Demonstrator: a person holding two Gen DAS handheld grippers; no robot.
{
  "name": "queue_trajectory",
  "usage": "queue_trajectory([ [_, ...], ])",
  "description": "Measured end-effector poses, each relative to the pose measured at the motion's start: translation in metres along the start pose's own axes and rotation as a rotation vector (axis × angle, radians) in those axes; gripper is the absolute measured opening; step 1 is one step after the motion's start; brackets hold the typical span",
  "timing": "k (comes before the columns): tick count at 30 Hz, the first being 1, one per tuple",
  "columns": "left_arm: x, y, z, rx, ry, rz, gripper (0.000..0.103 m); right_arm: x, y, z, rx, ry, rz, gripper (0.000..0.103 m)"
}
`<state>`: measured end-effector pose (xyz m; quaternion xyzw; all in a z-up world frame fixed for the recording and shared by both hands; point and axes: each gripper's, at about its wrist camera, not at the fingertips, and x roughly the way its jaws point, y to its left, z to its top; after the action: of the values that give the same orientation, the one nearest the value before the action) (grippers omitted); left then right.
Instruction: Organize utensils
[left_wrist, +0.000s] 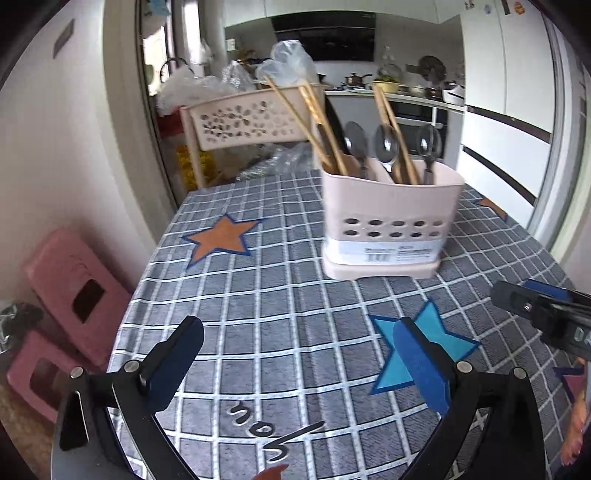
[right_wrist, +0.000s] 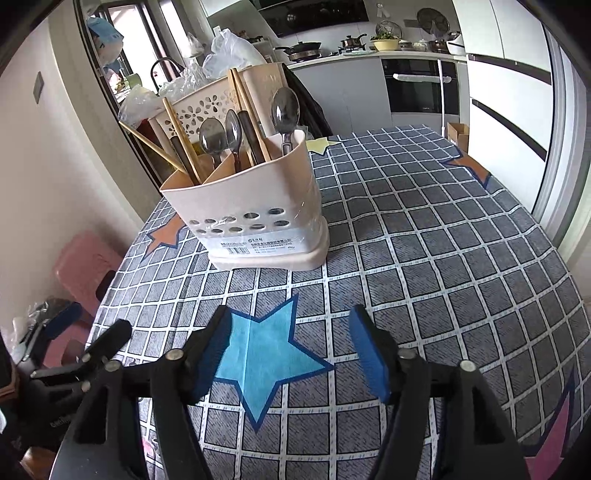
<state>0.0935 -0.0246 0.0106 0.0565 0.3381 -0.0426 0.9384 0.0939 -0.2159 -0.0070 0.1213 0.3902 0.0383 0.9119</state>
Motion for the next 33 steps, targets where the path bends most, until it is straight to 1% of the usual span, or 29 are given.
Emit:
queue_trajectory([
  [1, -0.001, 0.001, 0.000, -0.005, -0.003, -0.010, 0.103, -0.002, 0.002, -0.002, -0.012, -0.015, -0.015, 0.081],
  [3, -0.002, 0.004, -0.001, -0.018, 0.002, -0.032, 0.103, -0.008, 0.006, -0.004, -0.032, -0.046, -0.038, 0.081],
  [4, -0.001, 0.005, -0.002, -0.031, 0.007, -0.054, 0.103, -0.010, 0.006, -0.005, -0.040, -0.058, -0.050, 0.085],
  [5, -0.003, 0.006, -0.003, -0.040, 0.008, -0.066, 0.103, -0.013, 0.007, -0.005, -0.047, -0.074, -0.064, 0.088],
  [7, -0.007, 0.008, -0.005, -0.056, -0.010, -0.080, 0.103, -0.018, 0.009, -0.007, -0.052, -0.111, -0.080, 0.103],
  [12, -0.019, 0.006, -0.013, -0.048, -0.077, -0.074, 0.103, -0.029, 0.013, -0.013, -0.075, -0.197, -0.109, 0.103],
  [15, -0.019, 0.004, -0.018, -0.022, -0.076, -0.057, 0.103, -0.029, 0.014, -0.017, -0.077, -0.207, -0.119, 0.103],
  [18, -0.019, 0.003, -0.025, -0.006, -0.082, -0.036, 0.103, -0.030, 0.016, -0.024, -0.082, -0.223, -0.150, 0.103],
  [23, -0.025, 0.005, -0.033, -0.028, -0.116, -0.039, 0.103, -0.035, 0.018, -0.037, -0.098, -0.275, -0.198, 0.103],
  [26, -0.025, 0.004, -0.034, -0.028, -0.121, -0.039, 0.103, -0.037, 0.018, -0.043, -0.107, -0.308, -0.226, 0.103],
  [33, -0.029, 0.005, -0.037, -0.051, -0.136, -0.037, 0.103, -0.039, 0.019, -0.048, -0.117, -0.339, -0.244, 0.103],
])
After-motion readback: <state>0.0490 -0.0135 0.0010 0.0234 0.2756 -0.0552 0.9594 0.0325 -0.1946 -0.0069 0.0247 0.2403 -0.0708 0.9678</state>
